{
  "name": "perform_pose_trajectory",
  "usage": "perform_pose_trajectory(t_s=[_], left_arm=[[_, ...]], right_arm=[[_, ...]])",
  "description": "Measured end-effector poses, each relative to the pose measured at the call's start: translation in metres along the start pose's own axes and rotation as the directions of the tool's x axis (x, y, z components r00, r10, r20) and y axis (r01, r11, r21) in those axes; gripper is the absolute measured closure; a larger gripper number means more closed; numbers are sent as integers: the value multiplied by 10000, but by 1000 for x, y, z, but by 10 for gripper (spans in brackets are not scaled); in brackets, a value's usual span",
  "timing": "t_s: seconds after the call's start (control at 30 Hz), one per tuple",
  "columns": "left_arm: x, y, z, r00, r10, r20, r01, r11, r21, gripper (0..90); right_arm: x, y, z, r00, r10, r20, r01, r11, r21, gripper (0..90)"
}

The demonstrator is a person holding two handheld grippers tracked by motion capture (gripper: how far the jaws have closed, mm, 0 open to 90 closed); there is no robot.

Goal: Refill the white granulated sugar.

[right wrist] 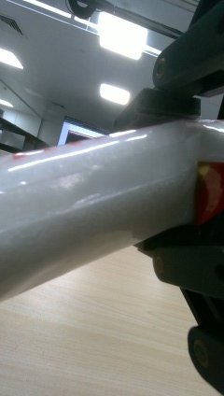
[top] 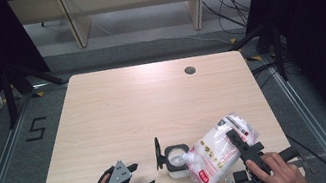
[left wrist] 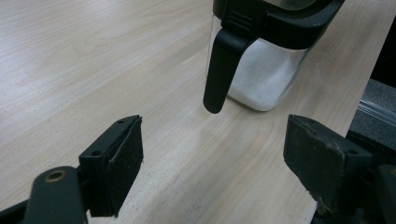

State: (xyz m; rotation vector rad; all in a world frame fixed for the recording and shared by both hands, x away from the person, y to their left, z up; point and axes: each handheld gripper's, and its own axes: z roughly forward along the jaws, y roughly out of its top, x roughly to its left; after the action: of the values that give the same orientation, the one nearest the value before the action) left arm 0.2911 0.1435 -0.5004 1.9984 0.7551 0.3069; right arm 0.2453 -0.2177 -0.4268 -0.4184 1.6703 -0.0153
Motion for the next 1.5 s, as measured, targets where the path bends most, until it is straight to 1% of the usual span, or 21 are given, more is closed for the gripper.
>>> perform_pose_trajectory(t_s=[0.1, 0.43, 0.53, 0.57, 0.6, 0.67, 0.73, 0.77, 0.8, 0.83, 0.87, 0.93, 0.97, 1.0, 1.17, 1.3, 1.33, 1.37, 1.4, 1.47, 1.5], left_arm=[[0, 0, 0, 10000, 8, 11, -8, 10000, -11, 195], [0, 0, 0, 10000, 5, 17, -5, 10000, -5, 194], [-1, 0, 0, 9998, -199, -6, 199, 9998, -12, 195], [-1, 0, 0, 9998, -218, -9, 218, 9998, -2, 195], [-2, 0, 0, 9997, -245, -9, 245, 9997, -8, 195], [0, 0, 0, 10000, -36, 8, 36, 10000, 11, 194], [0, 0, 0, 10000, -12, 2, 12, 10000, 26, 195], [0, 0, 0, 10000, 11, 15, -11, 10000, 1, 194], [0, 0, 0, 10000, 7, 22, -7, 10000, 12, 195], [0, 0, 0, 10000, -35, -10, 35, 10000, 14, 195], [0, 0, 0, 10000, 6, -11, -6, 10000, 18, 195], [0, 0, 0, 10000, 3, 15, -3, 10000, 9, 194], [0, 0, 0, 10000, 13, 22, -13, 10000, 9, 194], [0, 0, 0, 10000, 9, 12, -9, 10000, 3, 195], [0, 0, 0, 10000, -6, 6, 6, 10000, 7, 195], [0, 0, 0, 10000, 24, 15, -24, 10000, 1, 195], [0, 0, 0, 10000, 17, 15, -17, 10000, 3, 194], [0, 0, 0, 10000, 10, 6, -10, 10000, 2, 194], [0, 0, 0, 10000, -10, -2, 10, 10000, 4, 194], [0, 0, 0, 10000, 7, 3, -7, 10000, 6, 195], [0, 0, 0, 10000, 21, 18, -21, 10000, 3, 194]], right_arm=[[-1, 0, -1, 9999, -104, -63, 104, 9999, 15, 534], [1, 0, 0, 10000, 17, -24, -17, 10000, 19, 537], [0, 0, 1, 10000, -56, 50, 56, 10000, -31, 538], [1, 0, -1, 9997, 92, -208, -88, 9998, 195, 539], [2, -1, 0, 9998, 179, -32, -179, 9998, 86, 539], [1, -1, 1, 10000, -48, 15, 48, 10000, -67, 540], [1, -1, 1, 9999, -152, -24, 152, 9999, -30, 541], [1, -1, 1, 9999, -121, 14, 121, 9999, -41, 541], [3, -1, 1, 9998, 174, -49, -173, 9998, 32, 541], [2, -1, 1, 10000, 53, -40, -53, 10000, 26, 541], [3, -1, 1, 9998, 188, -70, -188, 9998, 31, 541], [0, -1, 1, 9999, -163, 1, 163, 9999, -45, 542], [2, -1, 1, 10000, 54, -59, -54, 10000, 44, 542], [1, -1, 1, 9999, -132, 13, 132, 9999, -42, 542], [1, -1, 2, 10000, -81, -31, 81, 9999, -67, 544], [4, -2, 1, 9997, 203, -109, -202, 9998, 60, 545], [2, -2, 2, 9999, -17, -134, 17, 10000, -12, 545], [4, -2, 2, 9994, 163, -297, -160, 9998, 123, 546], [3, -2, 2, 9996, 95, -254, -92, 9999, 100, 547], [6, -2, 2, 9994, 251, -257, -248, 9996, 139, 550], [4, -3, 4, 9999, 7, -173, -8, 10000, -42, 551]])
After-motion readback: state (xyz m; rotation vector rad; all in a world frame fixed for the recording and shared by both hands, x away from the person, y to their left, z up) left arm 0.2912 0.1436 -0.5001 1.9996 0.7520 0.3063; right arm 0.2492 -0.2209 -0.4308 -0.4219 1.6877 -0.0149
